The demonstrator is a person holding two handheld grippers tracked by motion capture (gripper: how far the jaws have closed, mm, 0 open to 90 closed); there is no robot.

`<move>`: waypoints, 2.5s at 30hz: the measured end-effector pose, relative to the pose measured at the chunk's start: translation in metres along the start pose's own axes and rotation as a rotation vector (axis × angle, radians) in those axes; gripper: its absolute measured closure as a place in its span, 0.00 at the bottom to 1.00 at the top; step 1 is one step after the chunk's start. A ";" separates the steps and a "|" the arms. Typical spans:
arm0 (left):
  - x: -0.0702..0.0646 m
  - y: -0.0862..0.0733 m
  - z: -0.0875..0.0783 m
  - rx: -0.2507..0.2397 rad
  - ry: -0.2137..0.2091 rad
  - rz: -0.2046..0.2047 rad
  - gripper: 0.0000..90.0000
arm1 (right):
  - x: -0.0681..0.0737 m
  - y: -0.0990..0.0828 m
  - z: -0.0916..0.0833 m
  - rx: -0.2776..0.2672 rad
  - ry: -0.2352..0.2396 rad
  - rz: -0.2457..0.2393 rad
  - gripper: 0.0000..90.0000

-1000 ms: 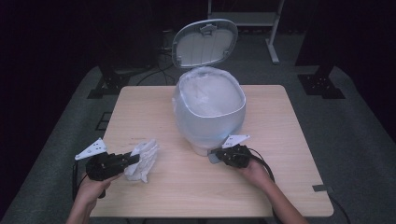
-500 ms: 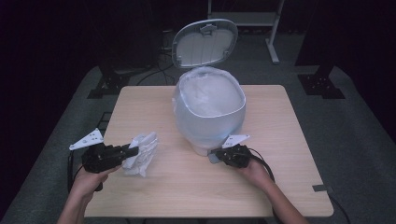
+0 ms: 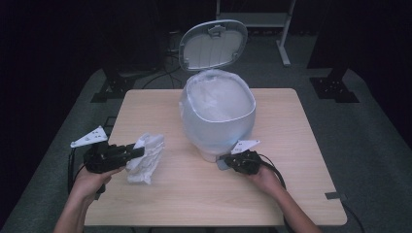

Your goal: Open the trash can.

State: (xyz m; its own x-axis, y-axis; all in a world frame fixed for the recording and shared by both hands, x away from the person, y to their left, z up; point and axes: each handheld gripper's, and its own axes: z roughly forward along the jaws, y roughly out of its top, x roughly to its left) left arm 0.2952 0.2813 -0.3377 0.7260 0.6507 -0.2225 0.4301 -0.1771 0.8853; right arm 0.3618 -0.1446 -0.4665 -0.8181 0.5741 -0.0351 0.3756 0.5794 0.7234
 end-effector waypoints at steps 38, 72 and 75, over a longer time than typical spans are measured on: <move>-0.029 0.083 0.000 -0.019 -0.076 0.090 0.91 | 0.000 0.000 0.000 -0.001 0.000 -0.003 0.93; -0.054 0.153 0.012 -0.034 -0.142 0.163 0.91 | 0.000 0.000 0.000 -0.001 -0.003 -0.007 0.93; -0.055 0.160 0.015 -0.033 -0.145 0.168 0.91 | 0.000 0.000 0.000 0.000 -0.004 -0.008 0.93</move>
State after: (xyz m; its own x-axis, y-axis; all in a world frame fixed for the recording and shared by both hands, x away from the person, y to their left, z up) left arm 0.3323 0.2058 -0.1905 0.8563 0.5010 -0.1254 0.2808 -0.2478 0.9272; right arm 0.3615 -0.1446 -0.4664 -0.8190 0.5721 -0.0436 0.3691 0.5835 0.7233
